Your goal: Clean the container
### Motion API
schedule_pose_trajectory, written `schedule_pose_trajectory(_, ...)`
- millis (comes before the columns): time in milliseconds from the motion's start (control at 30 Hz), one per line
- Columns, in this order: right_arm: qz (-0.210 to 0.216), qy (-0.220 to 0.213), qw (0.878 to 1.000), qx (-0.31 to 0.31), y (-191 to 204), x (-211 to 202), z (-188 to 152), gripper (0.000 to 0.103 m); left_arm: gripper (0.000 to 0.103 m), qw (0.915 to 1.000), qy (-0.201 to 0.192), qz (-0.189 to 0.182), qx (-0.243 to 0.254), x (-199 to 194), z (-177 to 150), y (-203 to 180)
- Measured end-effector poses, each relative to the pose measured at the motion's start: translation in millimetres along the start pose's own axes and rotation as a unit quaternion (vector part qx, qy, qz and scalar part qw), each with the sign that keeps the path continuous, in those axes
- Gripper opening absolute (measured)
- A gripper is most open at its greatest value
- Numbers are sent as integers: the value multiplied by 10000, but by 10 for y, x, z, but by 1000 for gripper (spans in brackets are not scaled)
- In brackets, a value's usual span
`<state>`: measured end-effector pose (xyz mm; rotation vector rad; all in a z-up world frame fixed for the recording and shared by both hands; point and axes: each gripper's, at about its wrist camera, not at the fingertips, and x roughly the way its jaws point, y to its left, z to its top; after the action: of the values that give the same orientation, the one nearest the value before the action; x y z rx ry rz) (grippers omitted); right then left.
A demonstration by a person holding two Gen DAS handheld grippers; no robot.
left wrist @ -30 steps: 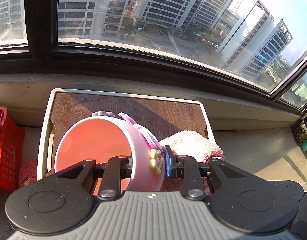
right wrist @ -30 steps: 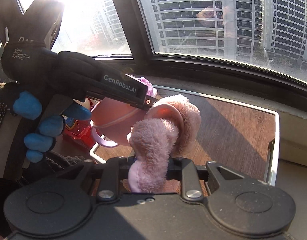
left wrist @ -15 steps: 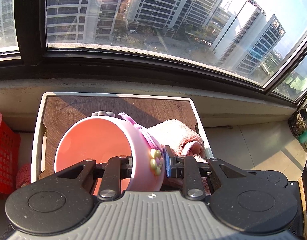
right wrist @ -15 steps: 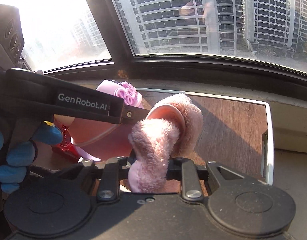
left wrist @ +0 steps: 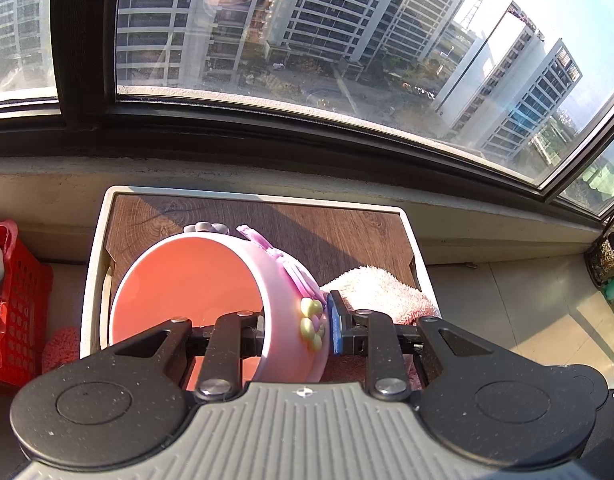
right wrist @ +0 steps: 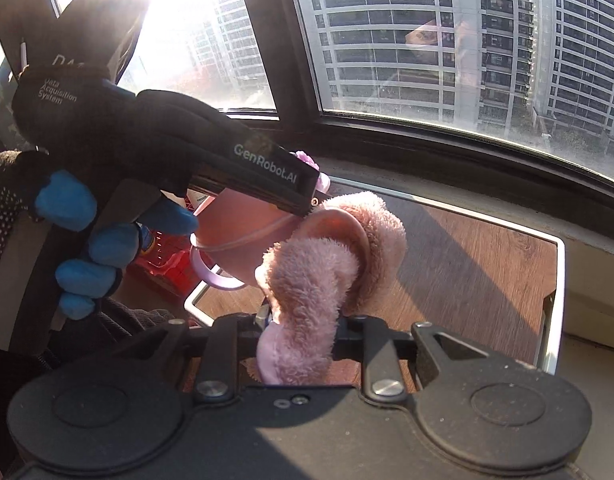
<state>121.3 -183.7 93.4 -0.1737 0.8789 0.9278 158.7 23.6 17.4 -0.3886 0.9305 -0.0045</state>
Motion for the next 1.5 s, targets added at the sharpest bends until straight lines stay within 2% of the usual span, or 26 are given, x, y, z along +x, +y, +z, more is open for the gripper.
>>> schedule_pose_trajectory(167, -529, -119, 9975, 462, -223, 40, 31, 23, 24, 9998, 41, -181, 29, -17, -19, -27)
schedule_pose_trajectory(267, -514, -145, 9953, 805, -322, 54, 36, 23, 24, 9994, 73, -324, -18, -22, -23, -41)
schedule_pose_trajectory(667, -53, -65, 9984, 567, -139, 65, 17, 23, 24, 9997, 35, -223, 53, -20, -25, -72)
schedule_pose_trajectory(967, 514, 72, 9985, 142, 54, -13, -12, 23, 24, 10000, -38, -51, 9, -28, -1, -2)
schedule_pose_trajectory(1067, 277, 82, 9992, 294, -48, -39, -1, 23, 24, 9999, -77, -42, 60, -41, -4, -11)
schedule_pose_trajectory(1233, -239, -150, 9942, 1039, -322, -78, 32, 23, 24, 9998, -64, -84, 155, -48, -38, -68)
schedule_pose_trajectory(1367, -265, -260, 9910, 1288, -365, -44, 47, 24, 24, 9996, -71, -132, 227, -65, -63, -130)
schedule_pose_trajectory(1500, -130, -266, 9937, 1078, -274, 19, 28, 23, 24, 9994, -35, -157, 307, -59, -91, -175)
